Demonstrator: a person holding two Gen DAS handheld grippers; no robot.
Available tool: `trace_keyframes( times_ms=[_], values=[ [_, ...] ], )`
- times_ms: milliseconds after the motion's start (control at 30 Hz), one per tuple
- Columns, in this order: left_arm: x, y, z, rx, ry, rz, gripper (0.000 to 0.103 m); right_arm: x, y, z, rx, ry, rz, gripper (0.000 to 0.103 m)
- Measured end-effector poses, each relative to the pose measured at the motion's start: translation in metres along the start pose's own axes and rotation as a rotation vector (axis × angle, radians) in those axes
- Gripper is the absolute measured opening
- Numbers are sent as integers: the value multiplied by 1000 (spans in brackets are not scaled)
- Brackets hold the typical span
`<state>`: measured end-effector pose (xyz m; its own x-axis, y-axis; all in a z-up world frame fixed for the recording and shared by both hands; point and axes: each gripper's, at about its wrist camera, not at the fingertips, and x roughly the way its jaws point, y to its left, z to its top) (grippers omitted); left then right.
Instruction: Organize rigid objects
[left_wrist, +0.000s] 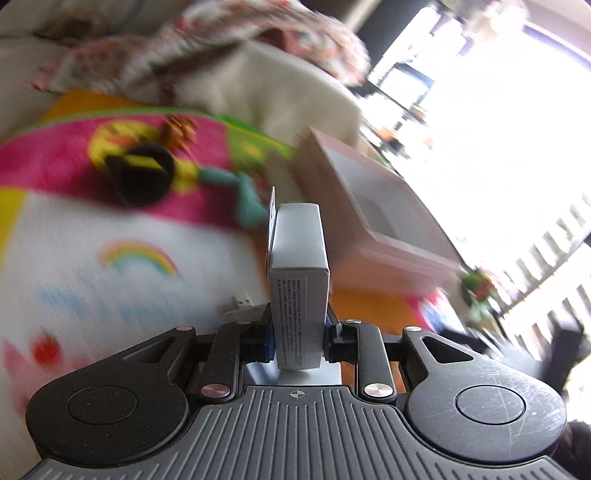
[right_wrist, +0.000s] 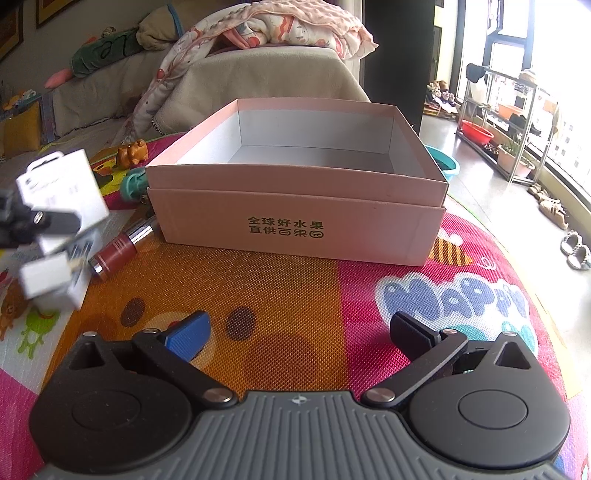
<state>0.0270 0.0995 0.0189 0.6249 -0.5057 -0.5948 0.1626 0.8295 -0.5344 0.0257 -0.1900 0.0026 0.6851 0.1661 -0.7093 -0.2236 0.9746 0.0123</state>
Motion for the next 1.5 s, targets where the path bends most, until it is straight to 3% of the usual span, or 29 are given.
trace_keyframes(
  times_ms=[100, 167, 333, 500, 567, 633, 767, 933, 1033, 1100, 1167, 1300, 1500],
  values=[
    [-3, -10, -13, 22, 58, -63, 27, 0, 0, 0, 2, -1, 2, 103],
    [-11, -16, -15, 55, 32, -32, 31, -1, 0, 0, 2, -2, 6, 103],
    [-50, -12, -1, 36, -145, 136, 35, -4, -2, -1, 14, -13, 20, 103],
    [-64, -8, -6, 38, -116, 148, 35, -20, -7, -5, 74, -109, 27, 103],
    [-68, -10, -18, 54, -110, 162, 35, -29, -3, -1, 74, -124, 95, 103],
    [-72, -9, -23, 63, -121, 204, 35, -37, 11, 7, 31, -93, 233, 103],
    [-83, -6, -24, 51, -163, 247, 35, -54, 68, 7, -146, -101, 368, 102],
    [-79, -8, -24, 55, -157, 241, 35, -47, 123, -4, -282, -57, 398, 88],
    [-73, -10, -29, 80, -132, 239, 35, -40, 124, -6, -296, -9, 397, 52],
    [-70, -7, -30, 73, -123, 234, 35, -45, 110, -6, -272, -13, 417, 43],
    [-66, -4, -28, 41, -120, 218, 35, -54, 92, -7, -271, -33, 397, 33],
    [-55, -10, -20, 29, -134, 200, 35, -60, 54, -10, -241, -58, 261, 33],
    [-40, -11, -13, 0, -138, 244, 35, -49, 11, -21, -228, -82, 5, 34]
  ],
)
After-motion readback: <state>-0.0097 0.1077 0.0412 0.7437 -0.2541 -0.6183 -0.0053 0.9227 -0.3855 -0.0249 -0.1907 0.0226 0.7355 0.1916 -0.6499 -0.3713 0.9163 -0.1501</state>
